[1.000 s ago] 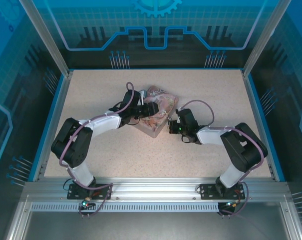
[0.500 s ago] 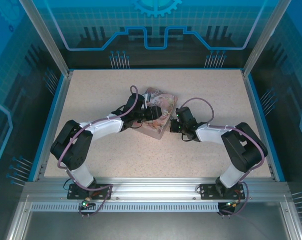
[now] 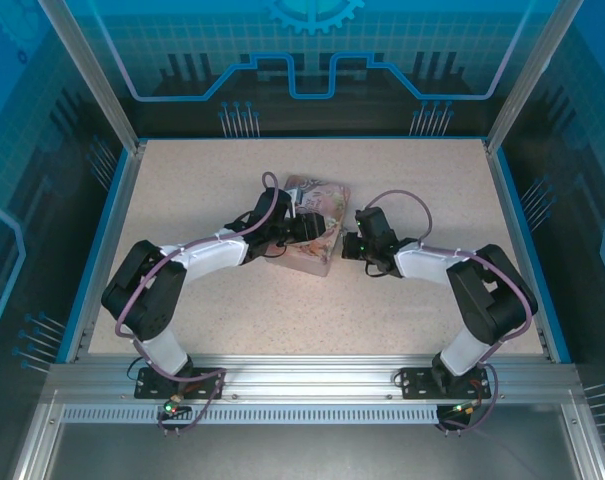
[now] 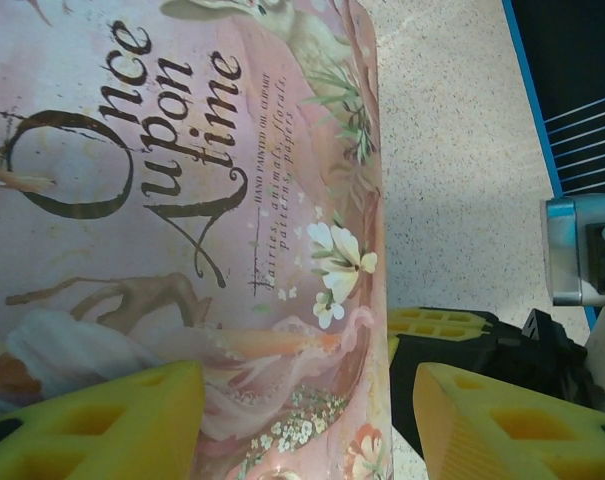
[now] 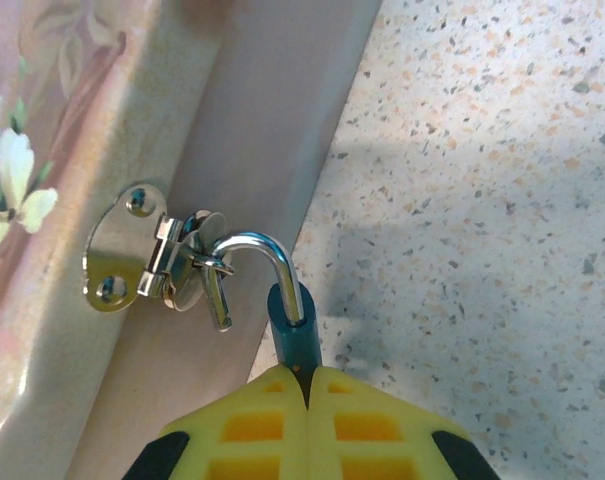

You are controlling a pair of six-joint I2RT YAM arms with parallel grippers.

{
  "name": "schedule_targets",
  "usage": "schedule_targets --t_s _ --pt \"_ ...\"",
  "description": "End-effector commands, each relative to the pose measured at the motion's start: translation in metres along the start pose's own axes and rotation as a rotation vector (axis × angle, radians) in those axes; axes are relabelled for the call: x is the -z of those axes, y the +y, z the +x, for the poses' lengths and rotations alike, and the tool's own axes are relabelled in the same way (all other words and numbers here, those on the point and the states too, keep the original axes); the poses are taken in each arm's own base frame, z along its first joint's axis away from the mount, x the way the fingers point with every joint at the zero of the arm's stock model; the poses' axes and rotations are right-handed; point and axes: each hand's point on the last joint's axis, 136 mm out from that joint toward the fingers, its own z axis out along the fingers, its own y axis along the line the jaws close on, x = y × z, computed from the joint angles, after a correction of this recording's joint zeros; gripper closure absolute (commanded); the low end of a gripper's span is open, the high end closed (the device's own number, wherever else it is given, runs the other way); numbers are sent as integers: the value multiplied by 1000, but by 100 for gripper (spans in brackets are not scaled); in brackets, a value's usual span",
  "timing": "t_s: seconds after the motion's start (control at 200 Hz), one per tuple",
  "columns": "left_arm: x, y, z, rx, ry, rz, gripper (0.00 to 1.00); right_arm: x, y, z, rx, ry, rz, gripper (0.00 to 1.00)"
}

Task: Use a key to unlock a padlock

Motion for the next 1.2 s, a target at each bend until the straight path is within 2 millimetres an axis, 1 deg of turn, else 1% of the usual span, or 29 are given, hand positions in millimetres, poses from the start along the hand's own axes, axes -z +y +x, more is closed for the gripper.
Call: schedule_targets --t_s 0.0,0.14,0.25,0.36,0.43,0.435,0.445,0.52,0.595,0.655,0.735,0.795,0.83,0.84,0.855,0.915,1.051,1.111,1.196 --pt "-7 57 74 75 229 -179 41 14 14 -52 -49 -138 -44 100" --pt "-7 57 75 76 232 -176 41 10 18 -53 -38 -130 -57 100" --pt "-6 56 75 80 231 -170 41 7 18 -49 -32 -117 -62 100" --pt "-5 55 76 85 231 -165 41 5 14 -49 -29 -115 -46 100" --pt "-4 55 77 86 230 -166 41 0 11 -45 -29 -102 -41 100" --pt "-4 55 77 86 230 -166 41 1 15 -50 -30 -112 -48 100" --pt "-4 55 77 86 230 -166 41 1 18 -54 -30 -120 -53 100" --pt "-4 56 77 89 230 -165 41 -3 20 -57 -32 -126 -46 100" --pt "-3 55 77 87 228 -165 41 -5 16 -60 -25 -136 -14 100" --pt "0 56 74 76 221 -175 40 -3 6 -61 -15 -142 32 100" --pt "5 63 70 82 212 -187 40 9 -5 -63 -4 -163 71 100" --pt "10 71 66 103 200 -192 40 21 -12 -64 9 -171 96 100" --pt "13 76 63 114 191 -195 40 31 -13 -68 15 -184 100 100" --pt "14 77 63 116 189 -196 40 31 -18 -62 17 -170 109 100" --pt "15 79 62 121 188 -200 40 34 -21 -59 20 -164 113 100" --pt "20 87 57 131 174 -209 40 47 -24 -54 29 -147 100 100" --pt "30 104 42 145 149 -225 40 72 -18 -35 59 -64 15 100" --pt "34 111 33 152 134 -229 40 82 -13 -22 72 -13 -32 100" --pt "37 122 20 166 116 -230 39 92 -5 2 71 69 -104 100"
